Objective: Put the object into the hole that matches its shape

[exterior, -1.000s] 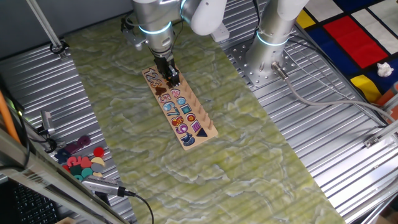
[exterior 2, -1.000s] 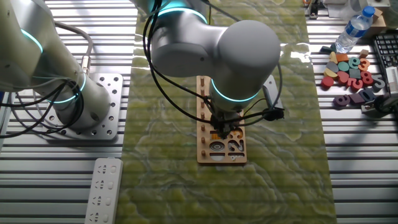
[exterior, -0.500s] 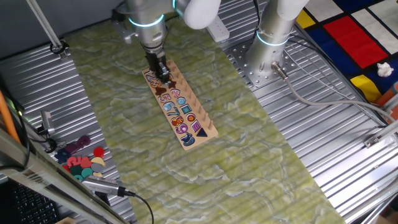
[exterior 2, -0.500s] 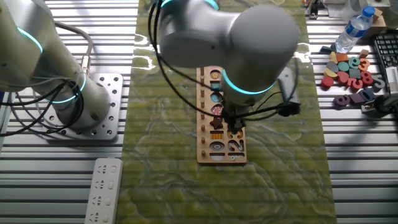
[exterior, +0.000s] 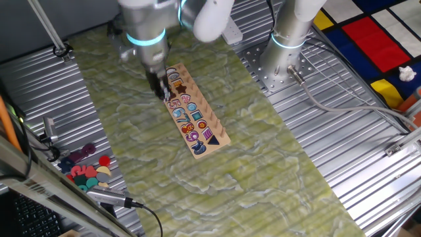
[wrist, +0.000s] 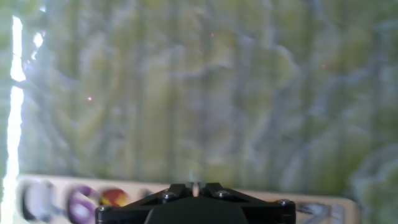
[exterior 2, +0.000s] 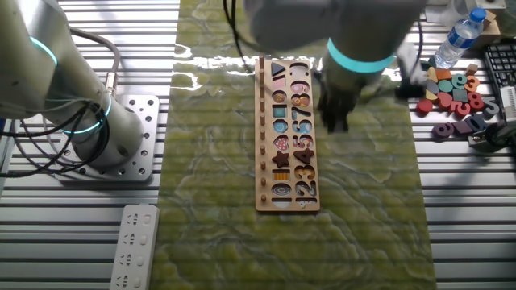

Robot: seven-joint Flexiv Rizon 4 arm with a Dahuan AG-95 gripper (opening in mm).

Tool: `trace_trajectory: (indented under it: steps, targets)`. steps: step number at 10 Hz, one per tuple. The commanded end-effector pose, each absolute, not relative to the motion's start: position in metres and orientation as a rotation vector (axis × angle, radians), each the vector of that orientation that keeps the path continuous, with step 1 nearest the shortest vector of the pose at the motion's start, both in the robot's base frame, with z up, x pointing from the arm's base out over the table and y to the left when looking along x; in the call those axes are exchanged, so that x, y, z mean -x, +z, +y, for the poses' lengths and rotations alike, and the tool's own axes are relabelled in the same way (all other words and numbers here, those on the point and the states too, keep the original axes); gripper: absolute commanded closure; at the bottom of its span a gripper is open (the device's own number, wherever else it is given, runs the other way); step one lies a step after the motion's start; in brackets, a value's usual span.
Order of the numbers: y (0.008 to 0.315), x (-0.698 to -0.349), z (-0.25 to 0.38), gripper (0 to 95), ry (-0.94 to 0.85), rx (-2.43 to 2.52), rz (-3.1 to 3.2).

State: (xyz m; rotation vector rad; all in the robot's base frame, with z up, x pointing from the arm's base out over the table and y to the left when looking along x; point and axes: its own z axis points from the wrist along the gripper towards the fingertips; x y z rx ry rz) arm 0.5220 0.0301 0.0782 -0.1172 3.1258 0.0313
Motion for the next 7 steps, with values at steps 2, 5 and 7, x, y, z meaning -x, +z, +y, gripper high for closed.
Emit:
trace_trajectory:
  steps: [2,5,7]
  targets:
    - [0.077,-0.546,0.074,95.0,-0.003,0.088,3.131]
    - [0.086,-0.544,0.082,95.0,0.016,0.094,3.128]
    - [0.091,-0.541,0.084,95.0,0.015,0.127,3.133]
